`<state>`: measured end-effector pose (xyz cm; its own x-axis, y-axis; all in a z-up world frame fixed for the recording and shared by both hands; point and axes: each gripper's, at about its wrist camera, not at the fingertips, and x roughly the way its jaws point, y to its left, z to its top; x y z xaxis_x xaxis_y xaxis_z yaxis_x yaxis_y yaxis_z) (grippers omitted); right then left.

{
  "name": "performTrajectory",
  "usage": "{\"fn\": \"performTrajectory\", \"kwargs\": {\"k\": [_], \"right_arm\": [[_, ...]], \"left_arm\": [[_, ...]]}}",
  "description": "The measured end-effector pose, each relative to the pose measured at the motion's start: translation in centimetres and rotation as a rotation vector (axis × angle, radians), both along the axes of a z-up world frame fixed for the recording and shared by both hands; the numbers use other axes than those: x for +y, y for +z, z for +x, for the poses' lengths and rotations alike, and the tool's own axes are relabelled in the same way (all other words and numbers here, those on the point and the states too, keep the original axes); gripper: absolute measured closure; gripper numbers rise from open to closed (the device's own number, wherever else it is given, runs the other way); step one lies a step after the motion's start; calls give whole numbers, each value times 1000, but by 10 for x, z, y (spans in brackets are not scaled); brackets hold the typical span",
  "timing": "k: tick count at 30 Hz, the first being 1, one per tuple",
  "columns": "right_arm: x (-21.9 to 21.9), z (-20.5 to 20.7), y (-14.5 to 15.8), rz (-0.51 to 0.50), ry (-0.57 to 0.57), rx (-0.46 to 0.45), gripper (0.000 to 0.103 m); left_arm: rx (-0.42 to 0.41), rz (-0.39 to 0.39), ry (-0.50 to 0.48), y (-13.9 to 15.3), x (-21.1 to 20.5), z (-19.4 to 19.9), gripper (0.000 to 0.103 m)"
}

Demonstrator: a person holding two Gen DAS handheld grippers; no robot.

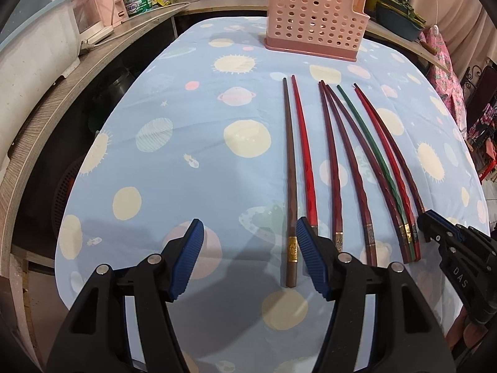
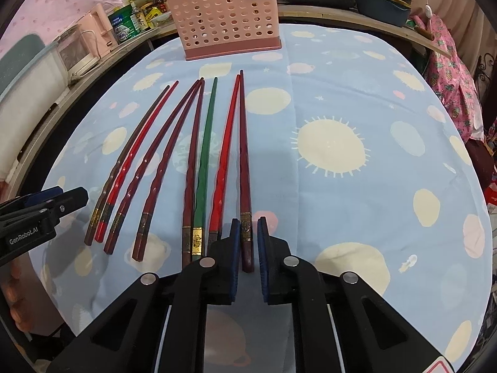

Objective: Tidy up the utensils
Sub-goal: 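Grasp a dark-brown chopstick with the left tool while the right tool grasps a dark-red chopstick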

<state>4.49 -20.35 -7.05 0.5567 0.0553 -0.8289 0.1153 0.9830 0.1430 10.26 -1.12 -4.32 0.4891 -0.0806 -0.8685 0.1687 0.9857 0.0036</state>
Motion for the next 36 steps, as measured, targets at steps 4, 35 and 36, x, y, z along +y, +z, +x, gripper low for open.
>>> {"fn": "performTrajectory", "kwargs": {"k": [4, 35, 36], "right_arm": [[-2, -1, 0, 8, -5, 0, 96], [-4, -1, 0, 16, -7, 2, 96], [-4, -1, 0, 15, -7, 3, 96]], "left_arm": [[12, -7, -9, -3, -2, -2, 44], [71, -53, -9, -17, 9, -1, 93], [74, -57, -8, -16, 9, -2, 93]]}}
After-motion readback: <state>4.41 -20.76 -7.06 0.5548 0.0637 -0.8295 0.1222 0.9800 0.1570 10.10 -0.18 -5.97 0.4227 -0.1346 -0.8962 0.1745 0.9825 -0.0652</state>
